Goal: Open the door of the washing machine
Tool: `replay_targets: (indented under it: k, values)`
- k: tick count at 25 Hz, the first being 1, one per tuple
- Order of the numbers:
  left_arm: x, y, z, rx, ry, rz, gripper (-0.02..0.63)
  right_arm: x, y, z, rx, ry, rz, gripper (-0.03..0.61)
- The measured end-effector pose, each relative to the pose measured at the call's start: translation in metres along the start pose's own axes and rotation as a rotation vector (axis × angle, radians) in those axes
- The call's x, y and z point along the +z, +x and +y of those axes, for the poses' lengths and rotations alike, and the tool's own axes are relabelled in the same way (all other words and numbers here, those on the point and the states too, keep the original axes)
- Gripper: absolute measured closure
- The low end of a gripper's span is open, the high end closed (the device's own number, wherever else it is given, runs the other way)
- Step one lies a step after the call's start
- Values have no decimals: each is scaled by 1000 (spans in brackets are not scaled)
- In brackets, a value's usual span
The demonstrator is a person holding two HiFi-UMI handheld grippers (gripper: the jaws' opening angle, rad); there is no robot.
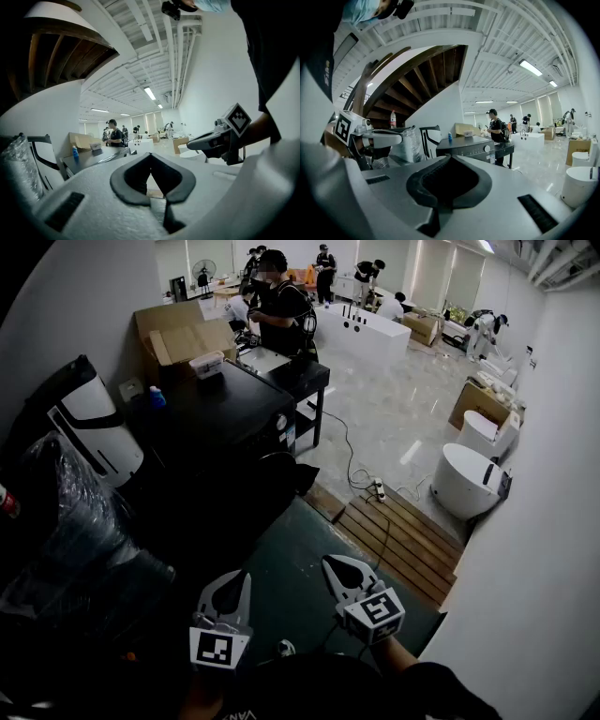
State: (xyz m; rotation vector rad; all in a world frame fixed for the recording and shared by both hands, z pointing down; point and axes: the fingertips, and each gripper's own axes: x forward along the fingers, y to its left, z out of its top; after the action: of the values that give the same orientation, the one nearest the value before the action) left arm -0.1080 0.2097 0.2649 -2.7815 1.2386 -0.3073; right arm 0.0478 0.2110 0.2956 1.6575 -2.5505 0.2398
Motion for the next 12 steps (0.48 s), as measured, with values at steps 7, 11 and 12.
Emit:
replay_targets:
  k: [7, 11, 12]
  values:
    - [-14, 5, 19, -40, 1, 3, 597, 4, 19, 10, 4, 30, -28, 572]
    - [-28, 15, 29, -61, 12, 12, 591, 0, 33, 12, -1, 24, -8, 416]
    - [-31, 19, 31, -70, 4, 18, 591, -2, 36, 11, -6, 29, 1, 410]
